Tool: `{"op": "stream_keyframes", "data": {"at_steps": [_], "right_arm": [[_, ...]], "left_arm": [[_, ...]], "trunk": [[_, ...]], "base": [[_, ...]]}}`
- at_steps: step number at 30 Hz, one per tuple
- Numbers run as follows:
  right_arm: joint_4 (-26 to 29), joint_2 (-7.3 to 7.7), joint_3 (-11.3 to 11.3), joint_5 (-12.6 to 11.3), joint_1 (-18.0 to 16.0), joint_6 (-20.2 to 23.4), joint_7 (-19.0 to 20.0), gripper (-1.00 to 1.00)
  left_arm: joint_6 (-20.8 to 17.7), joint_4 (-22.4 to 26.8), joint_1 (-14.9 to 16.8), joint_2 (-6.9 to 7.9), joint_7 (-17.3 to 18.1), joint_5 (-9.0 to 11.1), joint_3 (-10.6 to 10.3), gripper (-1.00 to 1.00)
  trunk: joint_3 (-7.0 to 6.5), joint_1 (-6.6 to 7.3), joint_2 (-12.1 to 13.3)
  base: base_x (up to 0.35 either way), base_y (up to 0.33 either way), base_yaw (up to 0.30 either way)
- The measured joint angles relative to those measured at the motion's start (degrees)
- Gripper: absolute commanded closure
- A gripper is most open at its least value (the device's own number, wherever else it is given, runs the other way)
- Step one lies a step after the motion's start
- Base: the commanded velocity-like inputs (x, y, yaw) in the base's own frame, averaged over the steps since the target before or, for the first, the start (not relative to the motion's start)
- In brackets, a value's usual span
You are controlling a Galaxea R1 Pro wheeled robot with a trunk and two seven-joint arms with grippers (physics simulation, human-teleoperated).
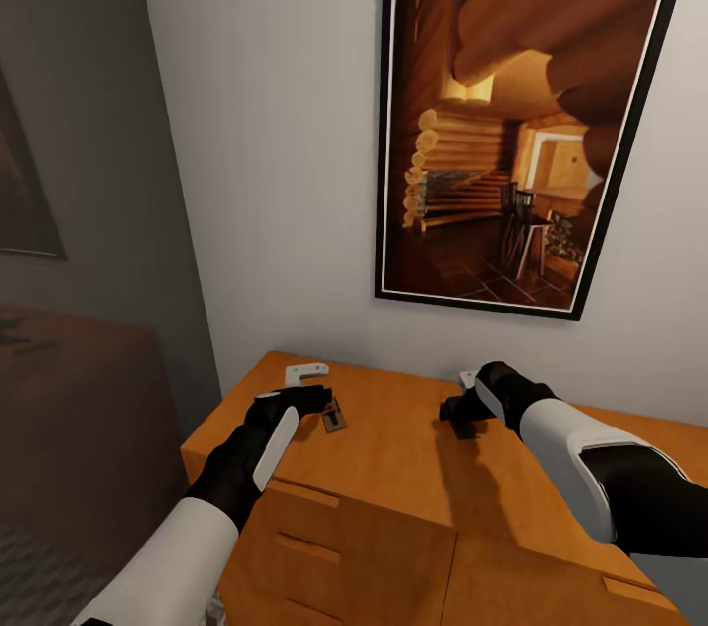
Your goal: Take the four mousetraps from the cabinet in the bathroom and place them on the bathroom floor. Make sure all four end up on the same floor surface, and ensure that at least two of them are either under or directly next to the same bathroom sink.
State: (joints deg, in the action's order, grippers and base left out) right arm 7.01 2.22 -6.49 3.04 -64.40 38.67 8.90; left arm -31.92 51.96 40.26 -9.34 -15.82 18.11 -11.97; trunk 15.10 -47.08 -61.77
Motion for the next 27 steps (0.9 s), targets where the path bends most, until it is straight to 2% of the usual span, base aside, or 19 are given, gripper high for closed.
{"op": "stream_keyframes", "data": {"at_steps": [7,27], "right_arm": [[0.55,-0.14,0.33,-0.51,-0.06,0.04,-0.01,-1.00],[0.61,-0.16,0.38,-0.24,-0.05,-0.02,-0.01,-1.00]], "left_arm": [[0.00,0.00,0.02,0.00,0.00,0.00,-0.02,-1.00],[0.01,0.00,0.01,0.00,0.00,0.00,-0.03,-1.00]], "trunk": [[1.06,-1.30,-2.42],[1.06,-1.31,-2.43]], "base": [[0.000,0.000,0.000],[0.000,0.000,0.000]]}}
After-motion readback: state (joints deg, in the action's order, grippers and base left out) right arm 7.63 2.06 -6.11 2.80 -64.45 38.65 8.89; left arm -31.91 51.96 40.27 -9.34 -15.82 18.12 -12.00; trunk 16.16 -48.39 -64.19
